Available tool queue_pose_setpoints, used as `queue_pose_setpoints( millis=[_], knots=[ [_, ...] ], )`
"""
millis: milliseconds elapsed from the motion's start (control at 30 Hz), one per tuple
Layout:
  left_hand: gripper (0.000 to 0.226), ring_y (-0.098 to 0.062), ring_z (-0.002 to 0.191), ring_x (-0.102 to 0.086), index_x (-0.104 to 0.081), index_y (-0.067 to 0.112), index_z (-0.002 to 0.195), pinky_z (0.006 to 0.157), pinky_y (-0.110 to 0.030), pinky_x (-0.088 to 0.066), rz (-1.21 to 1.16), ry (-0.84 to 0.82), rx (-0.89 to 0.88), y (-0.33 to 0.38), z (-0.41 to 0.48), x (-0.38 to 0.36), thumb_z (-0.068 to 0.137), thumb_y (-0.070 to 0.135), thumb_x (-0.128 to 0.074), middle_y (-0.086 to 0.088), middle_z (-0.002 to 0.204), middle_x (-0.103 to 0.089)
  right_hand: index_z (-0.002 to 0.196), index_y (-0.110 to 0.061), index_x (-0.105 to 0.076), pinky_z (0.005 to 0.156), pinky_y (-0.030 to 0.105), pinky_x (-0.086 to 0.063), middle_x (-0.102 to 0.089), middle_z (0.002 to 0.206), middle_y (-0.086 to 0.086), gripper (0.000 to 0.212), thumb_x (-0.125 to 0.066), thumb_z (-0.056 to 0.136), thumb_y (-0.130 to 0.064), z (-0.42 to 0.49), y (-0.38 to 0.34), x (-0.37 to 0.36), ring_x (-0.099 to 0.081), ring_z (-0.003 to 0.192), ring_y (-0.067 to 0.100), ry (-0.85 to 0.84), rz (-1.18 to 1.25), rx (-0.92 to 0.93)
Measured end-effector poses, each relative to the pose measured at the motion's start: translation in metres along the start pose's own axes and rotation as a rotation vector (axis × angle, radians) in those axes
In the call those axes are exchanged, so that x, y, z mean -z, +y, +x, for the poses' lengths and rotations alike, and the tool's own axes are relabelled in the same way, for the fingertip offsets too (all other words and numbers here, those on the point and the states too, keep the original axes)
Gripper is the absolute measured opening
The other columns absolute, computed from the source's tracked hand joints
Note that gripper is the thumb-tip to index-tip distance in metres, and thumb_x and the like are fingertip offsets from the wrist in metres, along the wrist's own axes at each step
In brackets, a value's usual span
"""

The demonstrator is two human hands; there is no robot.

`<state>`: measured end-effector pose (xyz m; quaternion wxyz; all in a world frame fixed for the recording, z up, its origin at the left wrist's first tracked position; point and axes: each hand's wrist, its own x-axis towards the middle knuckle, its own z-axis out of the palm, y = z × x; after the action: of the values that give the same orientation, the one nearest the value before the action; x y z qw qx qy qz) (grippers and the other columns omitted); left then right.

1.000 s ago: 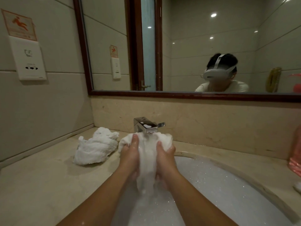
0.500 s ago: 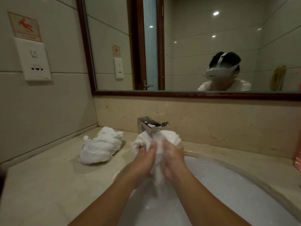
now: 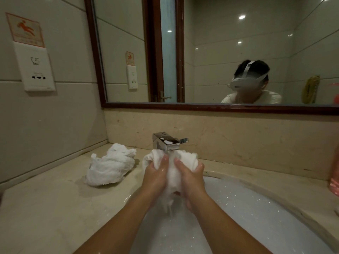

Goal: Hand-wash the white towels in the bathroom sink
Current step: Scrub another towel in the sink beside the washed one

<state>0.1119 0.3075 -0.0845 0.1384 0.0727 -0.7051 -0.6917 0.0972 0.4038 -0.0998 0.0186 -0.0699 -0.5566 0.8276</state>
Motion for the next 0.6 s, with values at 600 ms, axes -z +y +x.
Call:
queue_pose_setpoints(
  millis=[600],
  knots=[
    [0.086, -0.030, 0.126, -0.062, -0.060, 0.005, 0.141, 0.113, -0.036, -0.043, 0.485, 0.005, 0.039, -0.007, 0.010, 0.005, 0.101, 0.072, -0.025, -0.017, 0.132, -0.068, 0.126, -0.010, -0.068, 0.088, 0.038, -0.057, -0.074, 0.108, 0.007, 0.060, -0.076, 0.089, -0.057, 0.014, 0.005, 0.001, -0.070, 0.098, 0.028, 0.190, -0.219, 0.042]
  ],
)
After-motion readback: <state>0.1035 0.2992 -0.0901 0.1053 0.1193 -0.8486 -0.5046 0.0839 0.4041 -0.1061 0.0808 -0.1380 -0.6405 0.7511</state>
